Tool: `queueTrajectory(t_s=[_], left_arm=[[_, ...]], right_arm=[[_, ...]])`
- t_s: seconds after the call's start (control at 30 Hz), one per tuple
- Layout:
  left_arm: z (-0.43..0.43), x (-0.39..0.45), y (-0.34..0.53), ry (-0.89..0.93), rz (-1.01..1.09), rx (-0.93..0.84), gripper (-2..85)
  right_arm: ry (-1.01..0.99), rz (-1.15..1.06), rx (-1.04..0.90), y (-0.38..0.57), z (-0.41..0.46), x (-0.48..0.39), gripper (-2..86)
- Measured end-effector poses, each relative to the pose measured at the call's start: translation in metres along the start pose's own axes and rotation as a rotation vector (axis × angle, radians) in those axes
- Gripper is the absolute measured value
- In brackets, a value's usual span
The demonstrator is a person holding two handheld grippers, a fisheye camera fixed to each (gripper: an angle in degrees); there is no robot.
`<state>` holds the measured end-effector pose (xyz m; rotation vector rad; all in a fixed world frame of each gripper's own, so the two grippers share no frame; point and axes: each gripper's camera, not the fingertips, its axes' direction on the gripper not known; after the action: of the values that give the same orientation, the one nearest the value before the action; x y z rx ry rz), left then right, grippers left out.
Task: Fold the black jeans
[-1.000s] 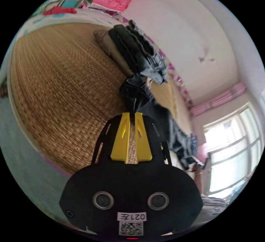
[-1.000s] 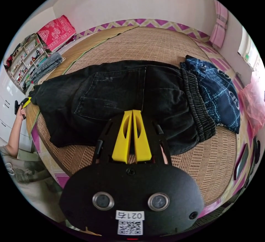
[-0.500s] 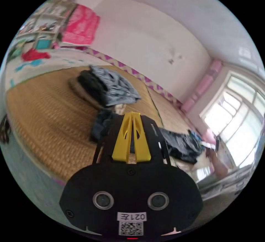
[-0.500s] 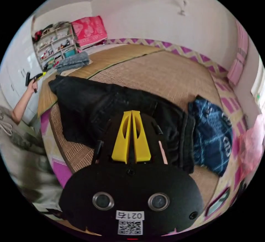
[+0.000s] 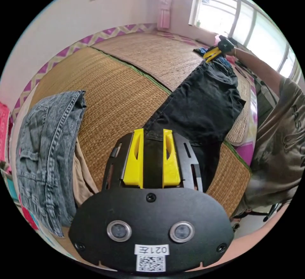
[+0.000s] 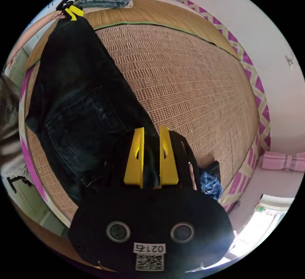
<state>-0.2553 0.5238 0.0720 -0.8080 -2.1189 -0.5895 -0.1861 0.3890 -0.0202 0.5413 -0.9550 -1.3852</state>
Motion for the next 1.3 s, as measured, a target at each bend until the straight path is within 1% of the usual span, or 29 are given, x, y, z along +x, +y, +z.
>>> queueTrajectory(t_s=[0.13,0.2,0.27,0.37,0.4,0.5,0.67,0.7,0.77,0.83,0.93,0.97,1.0,1.07,1.1,1.23,1.3], left_arm=[[0.017,0.018,-0.041,0.012,0.052,-0.102,9.0],[0.018,0.025,-0.053,0.018,0.055,-0.107,8.6],[0.016,0.034,-0.062,0.021,0.062,-0.101,7.6],[0.004,0.048,-0.073,0.005,0.068,-0.083,4.4],[-0.006,0.055,-0.075,0.022,0.074,-0.060,2.7],[-0.038,0.078,-0.077,-0.019,0.087,0.009,1.4],[-0.122,0.139,-0.063,-0.116,0.142,0.139,0.8],[-0.149,0.160,-0.053,-0.134,0.169,0.175,0.7],[-0.193,0.199,-0.027,-0.144,0.215,0.235,0.5],[-0.242,0.253,0.022,-0.136,0.252,0.302,0.3],[-0.271,0.310,0.088,-0.097,0.226,0.339,0.1],[-0.273,0.319,0.100,-0.073,0.214,0.346,0.1],[-0.271,0.335,0.124,-0.028,0.189,0.347,0.0],[-0.260,0.352,0.156,-0.004,0.128,0.349,0.0],[-0.249,0.355,0.177,0.013,0.065,0.366,0.0],[-0.199,0.341,0.241,0.121,-0.149,0.320,0.2],[-0.200,0.337,0.268,0.139,-0.206,0.353,0.3]], right_arm=[[-0.078,-0.043,-0.028,-0.014,0.007,0.018,6.5],[-0.097,-0.046,-0.024,-0.015,0.002,0.024,5.0],[-0.132,-0.053,-0.005,-0.011,-0.009,0.030,1.7],[-0.162,-0.049,0.024,0.000,-0.029,0.039,-0.3],[-0.155,-0.046,0.033,0.003,-0.034,0.040,-0.4],[-0.133,-0.036,0.103,0.026,-0.073,0.044,-0.8],[-0.043,-0.041,0.214,0.091,-0.168,0.024,-0.9],[-0.027,-0.049,0.225,0.101,-0.182,0.017,-0.9],[0.017,-0.108,0.286,0.151,-0.241,-0.026,-0.9],[0.055,-0.131,0.324,0.198,-0.282,-0.067,-1.0],[0.077,-0.130,0.316,0.274,-0.321,-0.134,-1.0],[0.053,-0.113,0.313,0.300,-0.328,-0.156,-0.9],[0.037,-0.104,0.306,0.311,-0.329,-0.165,-0.9],[-0.012,-0.056,0.274,0.347,-0.319,-0.194,-1.0],[-0.032,-0.044,0.259,0.353,-0.312,-0.198,-0.9],[-0.133,0.010,0.107,0.382,-0.239,-0.215,-0.9],[-0.105,0.077,0.158,0.399,-0.243,-0.208,-0.8]])
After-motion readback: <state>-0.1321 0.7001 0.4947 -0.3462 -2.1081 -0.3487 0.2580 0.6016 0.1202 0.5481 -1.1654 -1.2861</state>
